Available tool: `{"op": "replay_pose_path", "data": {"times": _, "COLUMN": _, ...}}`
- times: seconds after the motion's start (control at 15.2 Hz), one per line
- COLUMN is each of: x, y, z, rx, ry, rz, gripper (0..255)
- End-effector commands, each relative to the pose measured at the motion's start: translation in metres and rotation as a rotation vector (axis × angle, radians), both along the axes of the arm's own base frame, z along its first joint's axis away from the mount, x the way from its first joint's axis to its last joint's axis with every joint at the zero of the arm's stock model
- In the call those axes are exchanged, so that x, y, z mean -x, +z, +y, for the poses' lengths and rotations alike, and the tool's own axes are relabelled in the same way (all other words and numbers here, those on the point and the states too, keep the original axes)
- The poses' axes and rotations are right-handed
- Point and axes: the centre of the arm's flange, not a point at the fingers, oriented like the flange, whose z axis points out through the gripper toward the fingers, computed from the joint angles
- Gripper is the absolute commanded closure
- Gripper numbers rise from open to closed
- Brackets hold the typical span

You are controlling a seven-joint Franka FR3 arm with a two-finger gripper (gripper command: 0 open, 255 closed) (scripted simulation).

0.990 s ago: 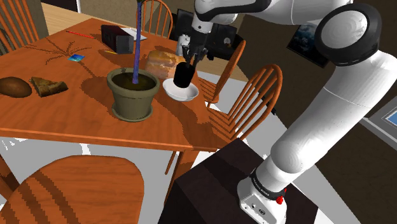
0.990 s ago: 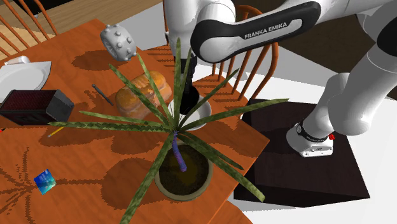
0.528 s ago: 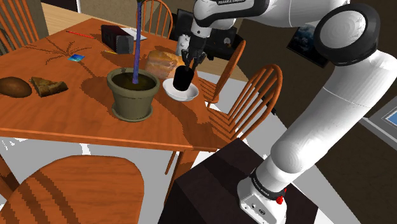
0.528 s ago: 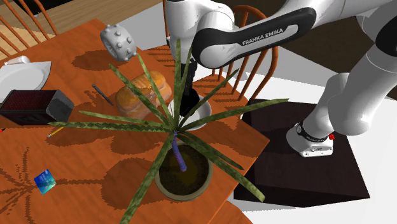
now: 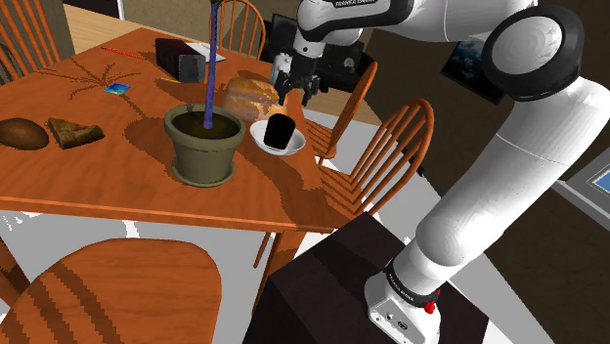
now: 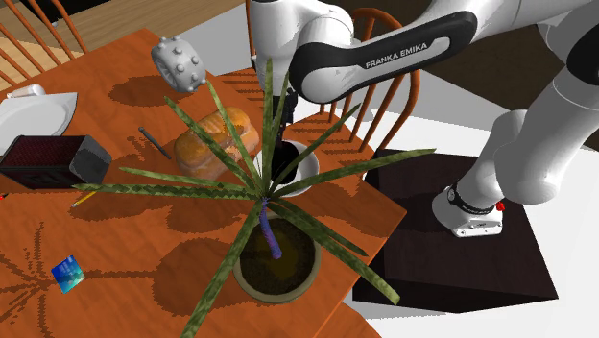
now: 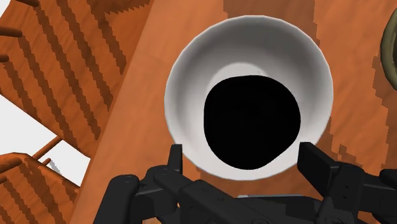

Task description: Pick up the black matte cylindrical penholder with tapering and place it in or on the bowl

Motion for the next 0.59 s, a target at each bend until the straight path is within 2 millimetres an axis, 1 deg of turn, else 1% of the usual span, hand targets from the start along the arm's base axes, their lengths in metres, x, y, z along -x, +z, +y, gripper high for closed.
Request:
{"op": "replay_pose_path", "data": {"times": 0.0, "x": 0.0, "y": 0.0, "z": 0.0, "rx": 0.0, "ry": 0.0, "rz": 0.0, "gripper": 0}}
{"op": "replay_pose_path", "data": {"times": 0.2, "x": 0.0, "y": 0.04, "z": 0.0, "rx": 0.0, "ry": 0.0, "rz": 0.0, "gripper": 0}}
{"op": "replay_pose_path", "data": {"times": 0.26, "x": 0.0, "y": 0.05, "z": 0.0, "rx": 0.0, "ry": 0.0, "rz": 0.0, "gripper": 0}}
{"op": "replay_pose_path", "data": {"times": 0.53, "x": 0.0, "y": 0.05, "z": 0.0, "rx": 0.0, "ry": 0.0, "rz": 0.0, "gripper": 0}}
